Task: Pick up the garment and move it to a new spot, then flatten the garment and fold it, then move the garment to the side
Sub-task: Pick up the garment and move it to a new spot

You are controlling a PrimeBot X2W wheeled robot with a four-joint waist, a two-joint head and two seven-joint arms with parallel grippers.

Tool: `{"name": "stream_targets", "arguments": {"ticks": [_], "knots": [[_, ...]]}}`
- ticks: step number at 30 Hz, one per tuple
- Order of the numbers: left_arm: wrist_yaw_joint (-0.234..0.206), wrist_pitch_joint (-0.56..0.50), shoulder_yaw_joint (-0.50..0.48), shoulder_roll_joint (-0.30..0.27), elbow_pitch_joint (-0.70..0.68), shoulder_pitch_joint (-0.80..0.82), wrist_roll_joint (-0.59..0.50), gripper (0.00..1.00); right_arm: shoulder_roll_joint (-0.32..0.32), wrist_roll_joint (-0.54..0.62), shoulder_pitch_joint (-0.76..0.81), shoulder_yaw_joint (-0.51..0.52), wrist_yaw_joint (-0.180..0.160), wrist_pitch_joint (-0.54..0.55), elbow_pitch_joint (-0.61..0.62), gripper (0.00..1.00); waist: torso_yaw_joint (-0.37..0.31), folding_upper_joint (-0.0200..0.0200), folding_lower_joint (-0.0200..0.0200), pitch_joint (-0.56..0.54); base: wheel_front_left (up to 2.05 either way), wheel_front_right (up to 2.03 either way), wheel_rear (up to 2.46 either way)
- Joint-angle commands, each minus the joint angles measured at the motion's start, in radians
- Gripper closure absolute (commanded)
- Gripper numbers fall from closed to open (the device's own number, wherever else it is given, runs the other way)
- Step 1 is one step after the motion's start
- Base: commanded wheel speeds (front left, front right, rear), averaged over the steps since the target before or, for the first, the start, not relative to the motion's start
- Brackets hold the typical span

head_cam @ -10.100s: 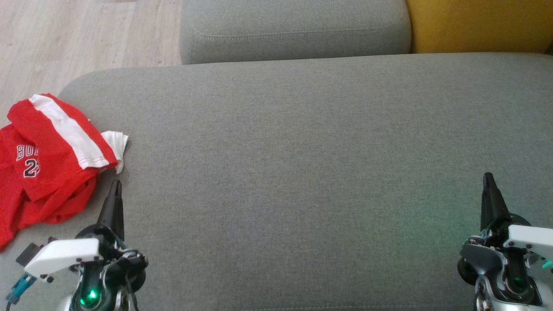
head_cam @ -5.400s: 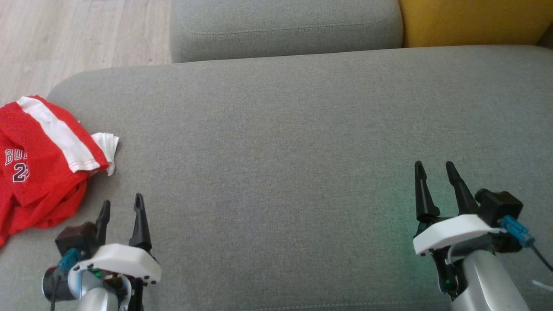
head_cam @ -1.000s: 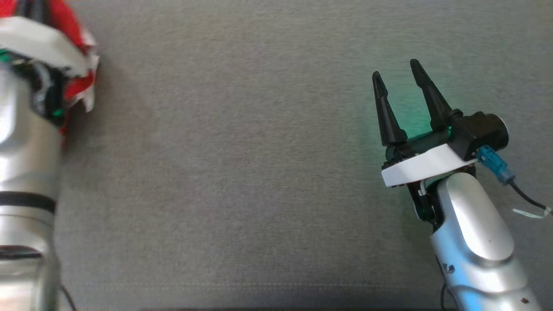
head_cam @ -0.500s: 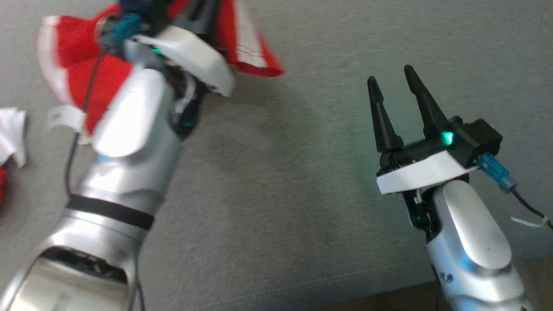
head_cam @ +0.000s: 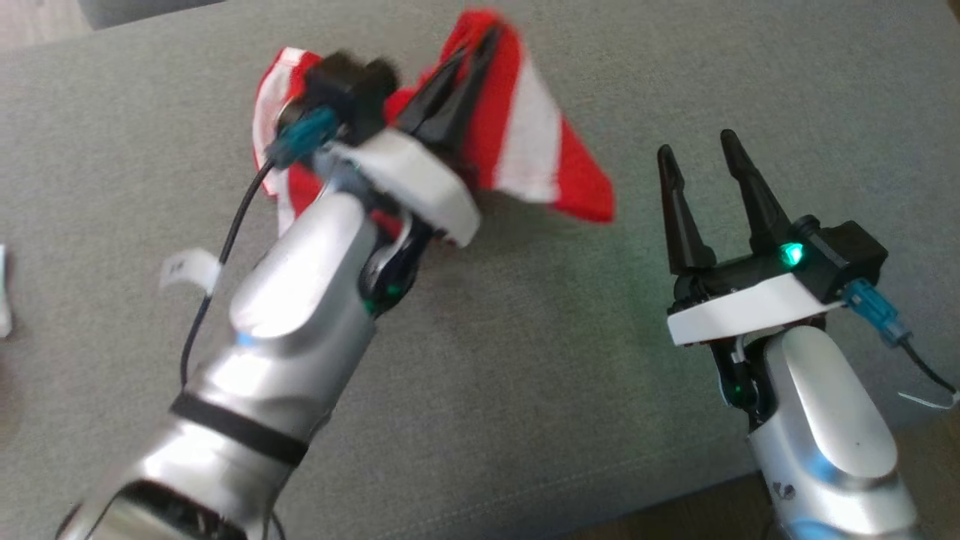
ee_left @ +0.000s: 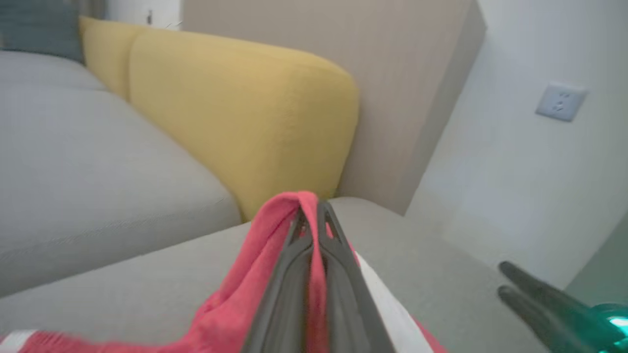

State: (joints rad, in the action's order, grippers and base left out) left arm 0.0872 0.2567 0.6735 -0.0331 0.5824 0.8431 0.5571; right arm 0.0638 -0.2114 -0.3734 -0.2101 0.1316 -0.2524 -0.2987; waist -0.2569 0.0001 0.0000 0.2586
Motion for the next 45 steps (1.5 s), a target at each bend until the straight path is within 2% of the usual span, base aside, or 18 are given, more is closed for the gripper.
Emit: {"name": "stream_targets", "arguments": {"ticks": [1, 10, 15, 16, 17, 18, 23, 31, 39, 45], "knots": [[-0.009, 0.005, -0.052, -0.028, -0.017, 0.004, -0.01, 1.0, -0.013, -0.002, 0.004, -0.012, -0.001, -0.009, 0.039, 0.0, 0.011, -0.0001, 0.0, -0.007, 0.0, 0.0, 0.0], [-0.036, 0.005, -0.216, -0.11, 0.022, -0.229, -0.057, 1.0, -0.013, 0.017, 0.03, 0.008, -0.001, -0.009, 0.028, 0.0, 0.089, -0.0001, 0.0, -0.06, 0.0, 0.0, 0.0], [-0.061, 0.005, -0.308, -0.133, 0.008, -0.326, -0.101, 1.0, -0.013, 0.028, 0.045, 0.015, -0.001, -0.009, 0.017, 0.0, 0.124, -0.0001, 0.0, -0.093, 0.0, 0.0, 0.0], [-0.07, 0.005, -0.33, -0.135, 0.0, -0.344, -0.113, 0.83, -0.013, 0.029, 0.049, 0.015, -0.001, -0.009, 0.015, 0.0, 0.128, -0.0001, 0.0, -0.101, 0.0, 0.0, 0.0], [-0.08, 0.005, -0.35, -0.137, -0.012, -0.363, -0.129, 0.51, -0.013, 0.029, 0.053, 0.014, -0.001, -0.009, 0.013, 0.0, 0.131, -0.0001, 0.0, -0.109, 0.0, 0.0, 0.0], [-0.089, 0.005, -0.37, -0.138, -0.022, -0.385, -0.144, 0.0, -0.013, 0.03, 0.057, 0.012, -0.001, -0.009, 0.01, 0.0, 0.133, -0.0001, 0.0, -0.118, 0.0, 0.0, 0.0], [-0.133, 0.005, -0.461, -0.123, -0.09, -0.503, -0.223, 0.0, -0.014, 0.029, 0.078, 0.004, -0.001, -0.009, -0.002, 0.0, 0.137, -0.0001, 0.0, -0.157, 0.0, 0.0, 0.0], [-0.174, 0.005, -0.592, -0.057, -0.231, -0.688, -0.327, 0.0, -0.014, 0.028, 0.123, -0.003, -0.001, -0.009, -0.018, 0.0, 0.143, -0.0001, 0.0, -0.214, 0.0, 0.0, 0.0], [-0.175, 0.005, -0.627, -0.024, -0.298, -0.807, -0.38, 0.0, -0.014, 0.027, 0.151, -0.004, -0.001, -0.009, -0.027, 0.0, 0.151, -0.0001, 0.0, -0.231, 0.0, 0.0, 0.0], [-0.143, 0.005, -0.599, -0.018, -0.295, -0.828, -0.366, 0.0, -0.014, 0.029, 0.157, -0.002, -0.001, -0.009, -0.031, 0.0, 0.16, -0.0001, 0.0, -0.226, 0.0, 0.0, 0.0]]}}
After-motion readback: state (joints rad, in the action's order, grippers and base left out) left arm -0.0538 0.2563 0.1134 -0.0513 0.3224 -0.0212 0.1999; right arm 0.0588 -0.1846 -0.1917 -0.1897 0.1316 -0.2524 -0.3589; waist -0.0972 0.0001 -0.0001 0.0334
